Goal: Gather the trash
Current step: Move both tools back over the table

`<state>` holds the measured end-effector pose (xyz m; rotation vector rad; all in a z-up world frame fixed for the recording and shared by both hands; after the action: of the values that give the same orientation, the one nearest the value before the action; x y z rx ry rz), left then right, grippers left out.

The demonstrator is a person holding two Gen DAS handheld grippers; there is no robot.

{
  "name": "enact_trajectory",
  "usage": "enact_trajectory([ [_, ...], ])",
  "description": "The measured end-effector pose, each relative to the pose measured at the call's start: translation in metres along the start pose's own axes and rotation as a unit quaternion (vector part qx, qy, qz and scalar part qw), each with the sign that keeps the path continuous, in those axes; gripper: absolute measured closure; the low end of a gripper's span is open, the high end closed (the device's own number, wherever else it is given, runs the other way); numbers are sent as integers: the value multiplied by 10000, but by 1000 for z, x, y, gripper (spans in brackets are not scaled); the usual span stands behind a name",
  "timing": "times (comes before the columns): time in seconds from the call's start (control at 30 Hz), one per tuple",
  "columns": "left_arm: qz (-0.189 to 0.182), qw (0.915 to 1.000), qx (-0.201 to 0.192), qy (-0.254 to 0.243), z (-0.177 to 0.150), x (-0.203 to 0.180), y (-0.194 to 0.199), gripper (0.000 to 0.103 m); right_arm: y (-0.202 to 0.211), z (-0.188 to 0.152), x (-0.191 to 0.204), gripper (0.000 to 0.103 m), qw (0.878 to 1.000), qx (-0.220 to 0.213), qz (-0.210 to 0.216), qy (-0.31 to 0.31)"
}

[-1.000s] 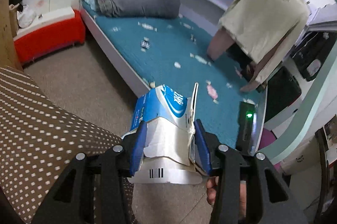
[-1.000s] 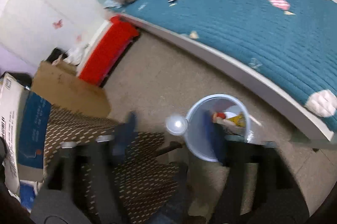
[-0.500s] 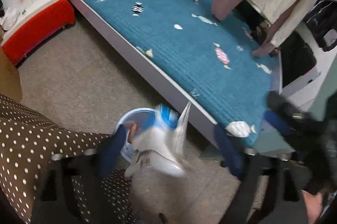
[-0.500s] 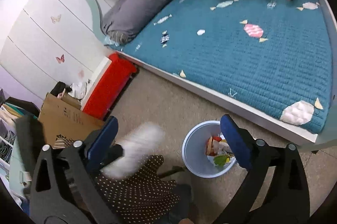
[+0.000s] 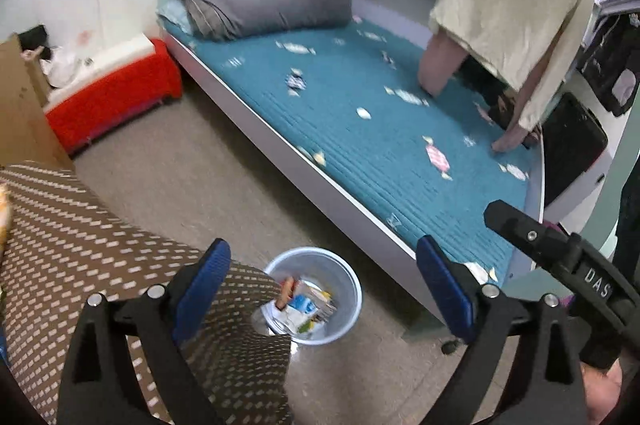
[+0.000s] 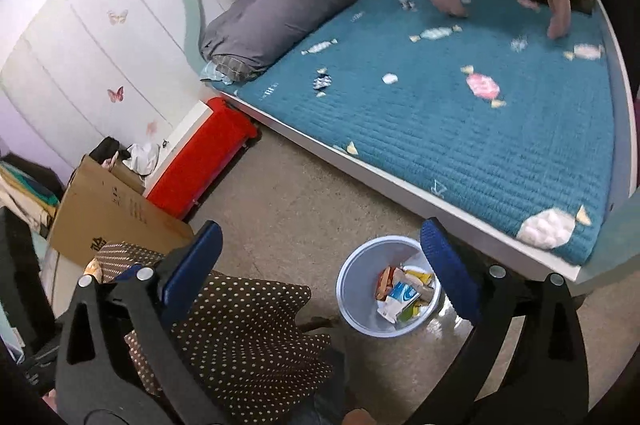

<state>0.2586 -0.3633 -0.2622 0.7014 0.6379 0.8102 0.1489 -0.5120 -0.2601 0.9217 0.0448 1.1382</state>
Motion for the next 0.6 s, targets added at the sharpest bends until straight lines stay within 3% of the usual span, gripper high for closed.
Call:
enact_trajectory([
  [0.33,207,9965,-796,147,-6,35,109,11,38,-2,91,6,9963,-174,248,809],
  [0.6,655,9894,-1212,451,-26,100,177,11,46,-24,183,6,9860,-44,707,1507],
])
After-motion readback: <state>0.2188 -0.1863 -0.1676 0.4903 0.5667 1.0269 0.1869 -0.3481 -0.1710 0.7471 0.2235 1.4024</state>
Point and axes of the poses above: each gripper's, at about its wrist camera, not at the fingertips, and y roughly against the way its jaws point, x to its left, z to its top, the point moved 6 cm from there along -y, roughly the way its jaws point, and after that the axes turned 5 degrees about y, right-handed, at the moved point
